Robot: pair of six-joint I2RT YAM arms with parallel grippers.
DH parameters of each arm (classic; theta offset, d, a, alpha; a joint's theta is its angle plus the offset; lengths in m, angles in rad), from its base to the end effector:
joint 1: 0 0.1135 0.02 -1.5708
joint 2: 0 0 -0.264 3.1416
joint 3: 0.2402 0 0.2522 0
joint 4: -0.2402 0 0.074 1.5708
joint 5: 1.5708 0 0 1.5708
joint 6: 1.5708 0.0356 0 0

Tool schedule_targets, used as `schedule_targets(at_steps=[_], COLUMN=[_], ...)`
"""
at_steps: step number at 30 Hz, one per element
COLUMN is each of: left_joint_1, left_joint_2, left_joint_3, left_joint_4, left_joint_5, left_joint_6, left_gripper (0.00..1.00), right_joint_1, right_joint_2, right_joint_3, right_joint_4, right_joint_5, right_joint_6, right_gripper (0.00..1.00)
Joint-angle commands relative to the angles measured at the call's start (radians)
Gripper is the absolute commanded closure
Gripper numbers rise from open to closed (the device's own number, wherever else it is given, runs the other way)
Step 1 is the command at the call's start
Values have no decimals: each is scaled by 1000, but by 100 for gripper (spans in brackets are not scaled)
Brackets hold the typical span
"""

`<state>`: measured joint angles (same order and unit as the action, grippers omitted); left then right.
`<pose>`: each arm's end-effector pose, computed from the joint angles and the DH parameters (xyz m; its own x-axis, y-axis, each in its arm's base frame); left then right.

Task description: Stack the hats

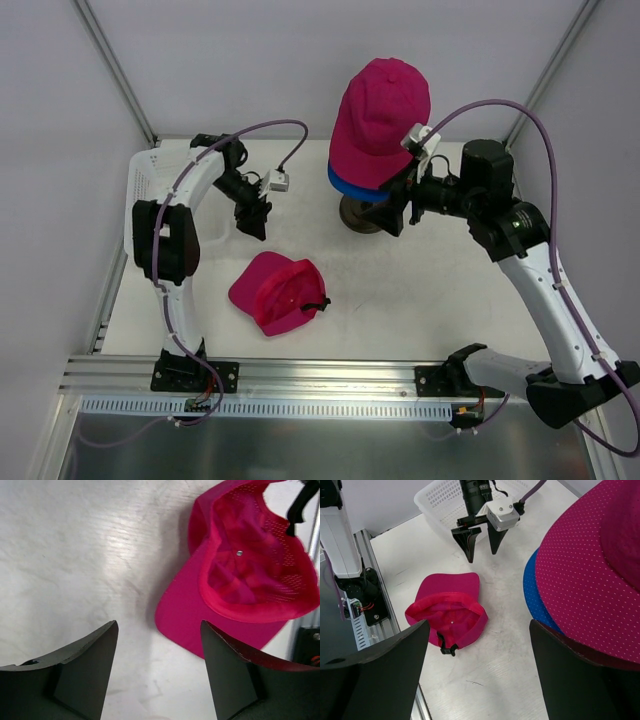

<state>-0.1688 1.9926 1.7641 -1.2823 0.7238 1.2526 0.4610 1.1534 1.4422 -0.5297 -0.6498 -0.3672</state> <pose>0.3769 -0.0881 0.2568 -0.1511 0.7477 -0.6466 0.9862 0.0697 -0.1499 0.1965 0.1216 0.4577 0.1166 -0.2612 -0.9582 -0.8984 0.3835 -0.2139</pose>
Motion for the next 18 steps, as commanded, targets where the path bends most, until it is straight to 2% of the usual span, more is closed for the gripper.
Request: schedule_targets(at_steps=[1,10,14,18], left_joint_1=[3,-14,-38,-58], left_joint_2=[67,179,163,176], left_joint_3=[72,64,-24,-83], left_joint_4=[-54,-54,-48,-29], left_joint_5=[95,100,74,69], left_joint_6=[175,194,229,203], left_gripper=[33,34,34,32], right_joint_1=[-25,-47,-50,-50], right_joint_2=[-44,-75,-81,-77], right_joint_3=[-9,-40,-42,-40], right_joint_4=[20,19,19,20], right_joint_5=[-42,-50,-45,-45], right_joint_6=[7,7,1,11], right_gripper=[14,14,14,14])
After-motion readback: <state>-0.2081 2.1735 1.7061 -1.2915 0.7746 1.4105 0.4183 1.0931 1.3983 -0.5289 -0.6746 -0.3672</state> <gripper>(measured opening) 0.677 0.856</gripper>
